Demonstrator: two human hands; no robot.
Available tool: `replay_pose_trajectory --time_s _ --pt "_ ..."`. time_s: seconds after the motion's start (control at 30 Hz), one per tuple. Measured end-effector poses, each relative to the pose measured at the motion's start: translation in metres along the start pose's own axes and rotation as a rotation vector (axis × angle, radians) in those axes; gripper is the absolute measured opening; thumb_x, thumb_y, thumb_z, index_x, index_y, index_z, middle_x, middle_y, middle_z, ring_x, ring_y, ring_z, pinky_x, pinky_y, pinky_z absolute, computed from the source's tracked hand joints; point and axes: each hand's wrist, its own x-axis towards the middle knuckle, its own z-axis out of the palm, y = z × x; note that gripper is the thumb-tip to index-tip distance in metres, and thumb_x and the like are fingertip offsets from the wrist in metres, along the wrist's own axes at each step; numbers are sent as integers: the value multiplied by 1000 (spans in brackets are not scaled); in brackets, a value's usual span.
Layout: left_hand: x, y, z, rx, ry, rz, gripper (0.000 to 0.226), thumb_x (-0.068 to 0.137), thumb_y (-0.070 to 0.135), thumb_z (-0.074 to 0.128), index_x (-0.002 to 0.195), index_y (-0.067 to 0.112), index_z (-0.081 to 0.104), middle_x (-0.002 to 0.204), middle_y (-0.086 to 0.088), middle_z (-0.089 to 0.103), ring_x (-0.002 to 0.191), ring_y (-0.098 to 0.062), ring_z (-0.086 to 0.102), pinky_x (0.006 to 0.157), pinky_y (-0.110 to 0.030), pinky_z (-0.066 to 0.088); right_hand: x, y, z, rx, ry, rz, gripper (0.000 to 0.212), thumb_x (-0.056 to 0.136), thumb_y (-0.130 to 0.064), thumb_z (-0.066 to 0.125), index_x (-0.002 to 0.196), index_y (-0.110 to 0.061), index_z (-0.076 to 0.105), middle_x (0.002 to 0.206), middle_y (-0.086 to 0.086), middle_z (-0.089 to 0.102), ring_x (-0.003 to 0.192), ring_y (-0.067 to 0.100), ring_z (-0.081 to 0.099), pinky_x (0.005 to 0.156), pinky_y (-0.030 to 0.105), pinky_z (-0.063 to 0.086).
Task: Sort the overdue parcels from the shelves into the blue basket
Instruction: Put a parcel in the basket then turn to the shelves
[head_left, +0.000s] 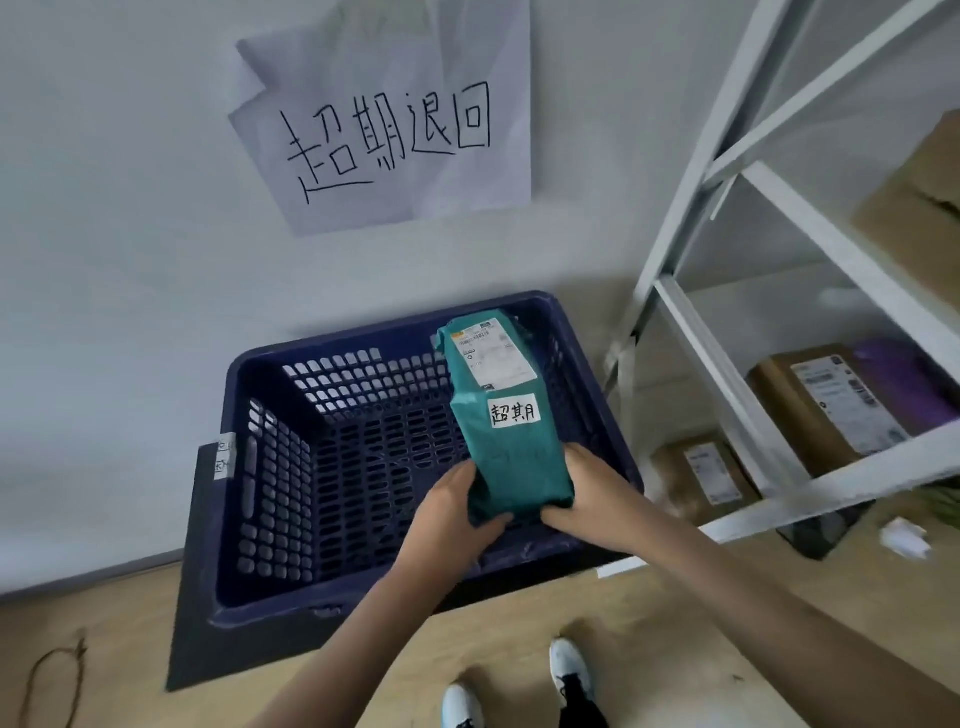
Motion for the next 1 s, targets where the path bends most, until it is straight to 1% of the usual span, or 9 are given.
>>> replay_pose_trajectory --time_s 0.13,0.23,0.3,0.37,0.5,0.67,0.83,0.9,1.0 --pt "14 -3 -1 -214 -33 -38 88 69 27 89 139 41 38 125 25 55 114 7 55 89 -9 46 20 -5 1 146 -56 -41 98 71 -10 73 153 -29 23 131 -12 52 118 1 57 89 21 54" --pt "20 -4 -3 -255 -104 -60 94 66 33 93 138 46 35 128 28 53 116 10 53 86 -3 45 27 -6 -10 163 -155 -50 109 70 -19 78 156 -35 12 133 -9 51 118 4 57 93 31 56" --pt "21 -5 -3 -256 -174 -86 91 68 37 92 141 41 38 131 25 53 116 11 54 86 -2 45 31 -6 -18 224 -239 38 101 78 -32 78 157 -38 15 140 -9 47 124 7 54 103 35 51" --pt "23 -5 -2 -368 -204 -142 80 77 38 87 143 34 42 132 22 57 114 7 58 93 -13 51 36 -4 -21 325 -301 132 77 89 -38 70 154 -35 29 142 -11 52 125 7 55 107 36 48" --pt "41 -8 11 -637 -160 -328 50 95 28 70 141 22 51 129 6 66 111 -9 67 97 -36 57 52 0 -18 211 -198 244 38 99 -37 60 134 -25 56 118 -13 64 101 4 63 81 22 52" --pt "75 -37 39 -307 -344 -324 55 86 25 79 134 22 51 123 5 66 110 -15 66 98 -37 55 85 23 13 5 -246 288 36 96 -22 64 130 -14 59 121 4 67 110 24 65 92 38 54" --pt "100 -56 64 -85 -475 -268 66 78 19 83 136 18 53 128 2 65 111 -15 65 99 -38 55 105 38 40 -321 -383 424 64 93 -14 61 146 8 32 129 19 56 114 32 61 89 33 53" --pt "107 -63 74 -61 -511 -276 69 76 21 84 137 18 51 126 6 62 109 -14 62 95 -32 53 111 44 45 -382 -449 424 49 94 -10 58 137 6 42 116 16 58 102 28 61 87 32 52" --pt "112 -73 85 -9 -536 -286 70 76 28 85 136 19 51 126 6 61 109 -16 61 93 -31 51 119 49 50 -483 -533 401 15 95 -8 56 109 -5 56 90 9 52 84 23 55 73 28 47"
